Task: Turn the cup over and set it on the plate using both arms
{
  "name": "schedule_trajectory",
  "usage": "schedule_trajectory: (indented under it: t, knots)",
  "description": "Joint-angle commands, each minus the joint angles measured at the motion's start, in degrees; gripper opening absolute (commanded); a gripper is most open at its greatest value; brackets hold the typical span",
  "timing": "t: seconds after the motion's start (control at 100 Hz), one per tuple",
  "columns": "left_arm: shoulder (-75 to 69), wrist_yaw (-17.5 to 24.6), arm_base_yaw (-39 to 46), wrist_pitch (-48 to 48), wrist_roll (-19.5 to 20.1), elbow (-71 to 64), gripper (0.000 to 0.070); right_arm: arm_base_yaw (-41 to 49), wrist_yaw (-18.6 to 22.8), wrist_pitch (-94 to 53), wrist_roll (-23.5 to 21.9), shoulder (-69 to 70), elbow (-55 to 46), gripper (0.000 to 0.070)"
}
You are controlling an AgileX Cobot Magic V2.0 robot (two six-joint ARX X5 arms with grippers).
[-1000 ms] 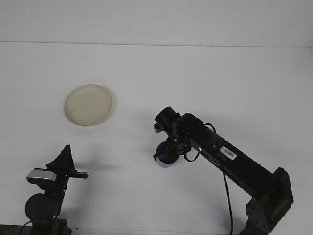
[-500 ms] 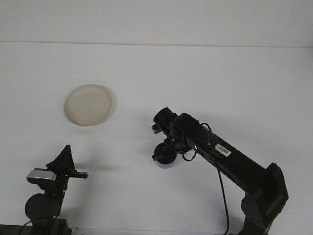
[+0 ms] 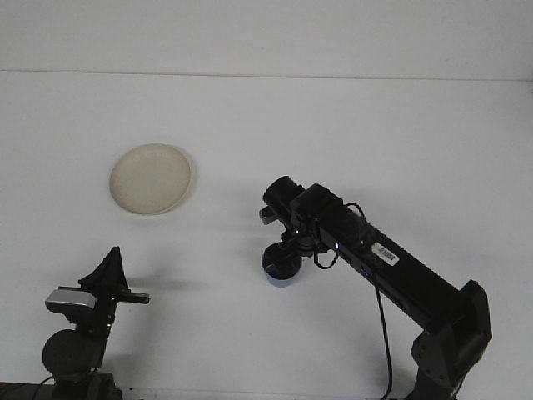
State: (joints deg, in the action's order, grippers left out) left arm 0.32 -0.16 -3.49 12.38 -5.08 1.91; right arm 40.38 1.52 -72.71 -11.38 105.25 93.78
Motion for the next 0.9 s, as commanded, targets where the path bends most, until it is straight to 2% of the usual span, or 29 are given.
schedule_trajectory:
  t: [0.0, 0.36, 0.68, 0.89]
  knots:
    - [-0.13, 0.0, 0.09, 0.59, 0.26, -1.11, 0.001, -0.09, -0.02, -0.5, 2.43, 0.22, 2.23, 0.0447]
    - [-0.13, 0.0, 0.09, 0.57, 0.26, -1.11, 0.001, -7.76, 0.04, -0.81, 7.34, -11.23, 3.41, 0.0447]
    - [-0.13, 0.0, 0.09, 0.59, 0.28, -1.11, 0.001, -25.18, 0.0, 1.84, 11.74, -24.26, 2.32, 0.0447]
    - [-0.13, 0.0, 0.09, 0.59, 0.26, -1.11, 0.001, -34.97, 0.15, 9.01, 12.94, -33.88, -6.08, 0.0446]
